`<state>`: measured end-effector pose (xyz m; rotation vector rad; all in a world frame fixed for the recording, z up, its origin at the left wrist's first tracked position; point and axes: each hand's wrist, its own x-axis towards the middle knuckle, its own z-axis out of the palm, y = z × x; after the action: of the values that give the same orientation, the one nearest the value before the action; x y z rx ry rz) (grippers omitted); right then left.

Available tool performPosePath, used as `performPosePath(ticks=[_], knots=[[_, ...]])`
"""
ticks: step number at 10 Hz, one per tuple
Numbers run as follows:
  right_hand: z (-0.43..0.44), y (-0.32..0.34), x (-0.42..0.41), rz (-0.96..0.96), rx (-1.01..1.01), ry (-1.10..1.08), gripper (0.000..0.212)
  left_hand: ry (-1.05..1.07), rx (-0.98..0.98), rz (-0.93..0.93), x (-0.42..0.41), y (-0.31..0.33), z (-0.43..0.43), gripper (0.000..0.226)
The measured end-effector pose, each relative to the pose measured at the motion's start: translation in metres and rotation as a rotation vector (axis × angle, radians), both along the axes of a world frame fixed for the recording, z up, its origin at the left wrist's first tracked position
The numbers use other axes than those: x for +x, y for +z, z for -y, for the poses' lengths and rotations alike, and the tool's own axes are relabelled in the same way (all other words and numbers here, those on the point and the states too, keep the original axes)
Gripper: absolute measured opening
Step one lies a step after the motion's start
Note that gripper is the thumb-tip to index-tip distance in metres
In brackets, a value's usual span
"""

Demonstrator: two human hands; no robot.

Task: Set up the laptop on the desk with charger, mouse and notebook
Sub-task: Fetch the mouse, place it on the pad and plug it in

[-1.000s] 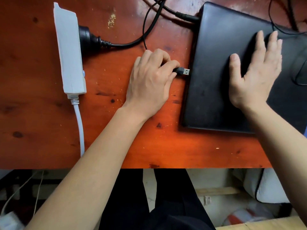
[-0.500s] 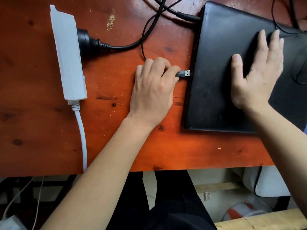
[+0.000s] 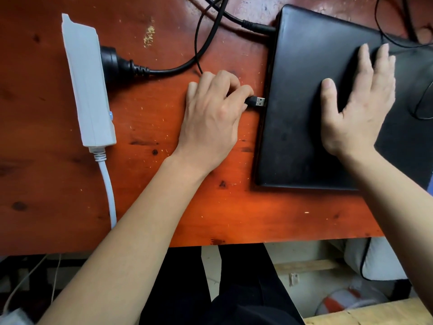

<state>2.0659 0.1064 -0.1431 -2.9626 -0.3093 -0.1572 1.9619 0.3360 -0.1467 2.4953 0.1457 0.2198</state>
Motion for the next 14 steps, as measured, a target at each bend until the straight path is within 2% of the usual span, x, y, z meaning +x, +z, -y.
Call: performPosePath(ticks=[4,9,11,12,13,14], knots=[[-0.001,0.000,0.000,-0.021,-0.001,-0.005,0.071,-0.057,-0.015,-0.042,0.010,0.001,-0.010,0.025],[-0.001,0.001,0.000,-0.026,-0.015,-0.004,0.072,-0.170,0.022,0.078,0.018,-0.001,-0.003,0.014],[0.001,0.000,0.001,-0.020,-0.009,-0.005,0.072,-0.146,-0.019,0.111,0.016,-0.005,0.001,0.014],[0.001,-0.001,0.001,-0.021,-0.005,-0.003,0.072,-0.099,0.019,0.100,0.011,-0.005,0.003,0.020],[0.001,-0.001,0.001,-0.017,-0.003,-0.004,0.073,0.025,0.169,0.033,0.002,-0.005,0.010,0.028],[0.001,-0.002,0.001,-0.012,-0.002,-0.010,0.073,0.023,0.249,0.043,0.003,-0.006,0.012,0.023]])
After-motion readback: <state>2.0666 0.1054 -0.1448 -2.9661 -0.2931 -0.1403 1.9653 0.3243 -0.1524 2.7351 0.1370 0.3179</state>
